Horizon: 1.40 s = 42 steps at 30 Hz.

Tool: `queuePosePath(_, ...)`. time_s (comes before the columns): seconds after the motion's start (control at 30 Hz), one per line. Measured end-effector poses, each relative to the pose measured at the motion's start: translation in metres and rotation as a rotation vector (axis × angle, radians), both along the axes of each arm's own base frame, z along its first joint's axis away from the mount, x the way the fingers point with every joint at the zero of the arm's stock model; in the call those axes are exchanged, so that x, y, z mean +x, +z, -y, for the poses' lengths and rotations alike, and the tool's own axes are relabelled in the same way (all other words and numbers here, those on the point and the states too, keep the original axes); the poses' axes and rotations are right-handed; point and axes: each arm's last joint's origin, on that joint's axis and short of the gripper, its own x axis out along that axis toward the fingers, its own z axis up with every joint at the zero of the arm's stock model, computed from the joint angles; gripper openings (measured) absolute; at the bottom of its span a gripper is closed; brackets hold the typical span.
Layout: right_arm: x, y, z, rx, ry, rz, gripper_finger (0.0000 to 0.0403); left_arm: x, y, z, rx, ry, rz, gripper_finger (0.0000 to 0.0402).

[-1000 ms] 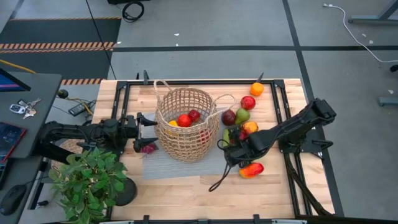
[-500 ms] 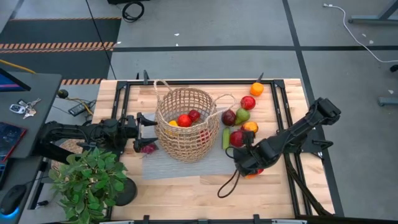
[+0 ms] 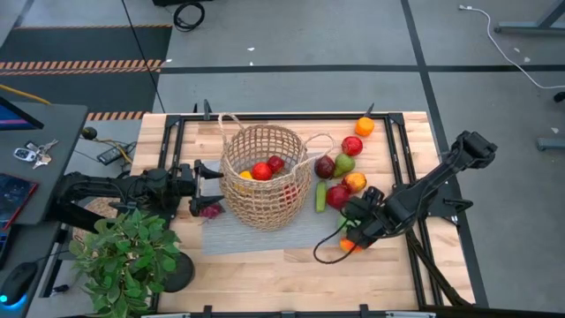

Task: Build produce basket
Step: Put the green apple into the brown basket

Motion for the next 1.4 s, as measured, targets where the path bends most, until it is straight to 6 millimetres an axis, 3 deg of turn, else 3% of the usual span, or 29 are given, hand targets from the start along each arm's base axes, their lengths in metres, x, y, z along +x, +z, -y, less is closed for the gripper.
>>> queuePosePath(0.4,-0.011,-0.051,0.007,0.116,-0.047,0.098,0.0399,0.0,0.0,0.0,0.0,0.0,0.0,0.0386)
queuePosePath(0.6,-0.013,-0.066,0.009,0.134,-0.051,0.154,0.0399,0.0,0.0,0.0,0.0,0.0,0.0,0.0386)
queuePosePath(1.4,-0.012,-0.066,0.008,0.137,-0.01,0.156,0.0378,0.0,0.0,0.0,0.0,0.0,0.0,0.0386)
